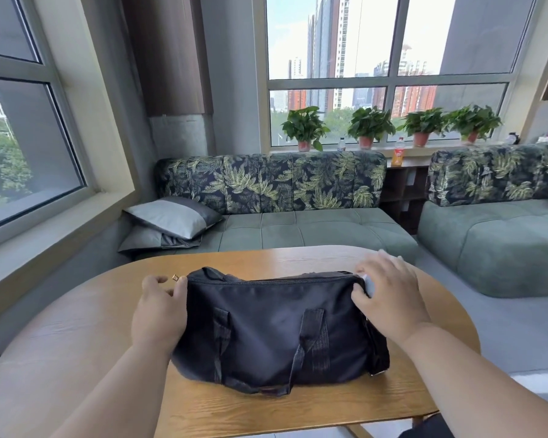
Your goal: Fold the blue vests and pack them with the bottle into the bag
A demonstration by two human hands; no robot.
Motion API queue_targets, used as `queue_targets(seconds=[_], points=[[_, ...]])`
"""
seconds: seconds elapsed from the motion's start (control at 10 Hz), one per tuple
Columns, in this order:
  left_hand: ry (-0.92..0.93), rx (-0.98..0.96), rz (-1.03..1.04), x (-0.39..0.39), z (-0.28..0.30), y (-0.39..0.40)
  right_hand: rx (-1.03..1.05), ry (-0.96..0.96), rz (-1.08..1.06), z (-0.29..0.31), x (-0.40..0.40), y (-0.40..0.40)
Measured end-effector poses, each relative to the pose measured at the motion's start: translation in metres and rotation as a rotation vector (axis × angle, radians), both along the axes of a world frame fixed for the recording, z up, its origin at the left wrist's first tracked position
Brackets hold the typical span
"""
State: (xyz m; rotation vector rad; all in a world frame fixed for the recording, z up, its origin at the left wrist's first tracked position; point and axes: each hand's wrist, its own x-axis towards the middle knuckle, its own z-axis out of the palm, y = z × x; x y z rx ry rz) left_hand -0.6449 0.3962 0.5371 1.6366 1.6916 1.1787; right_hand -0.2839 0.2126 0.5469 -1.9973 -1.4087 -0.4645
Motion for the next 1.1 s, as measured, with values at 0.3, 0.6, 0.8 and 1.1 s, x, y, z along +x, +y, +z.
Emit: queue_targets(seconds=[0.3,0.6,0.8,1.1], points=[[-0.054,-0.296,-0.170,-0.014,-0.070,-0.061,0.072,0.654,-0.171,-0.089,-0.060,-0.075],[0.037,-0.236,-0.123,-0.002,-0.086,-0.061,-0.178,0.777,-0.047,-0.112,-0.054,-0.053],[0.034,-0.244,-0.119,0.013,-0.093,-0.028,-0.245,0.758,0.002,-0.105,-0.030,-0.011],[-0.082,-0.319,-0.151,0.025,-0.089,0.003,-0.381,0.711,-0.045,-0.118,-0.003,0.039]])
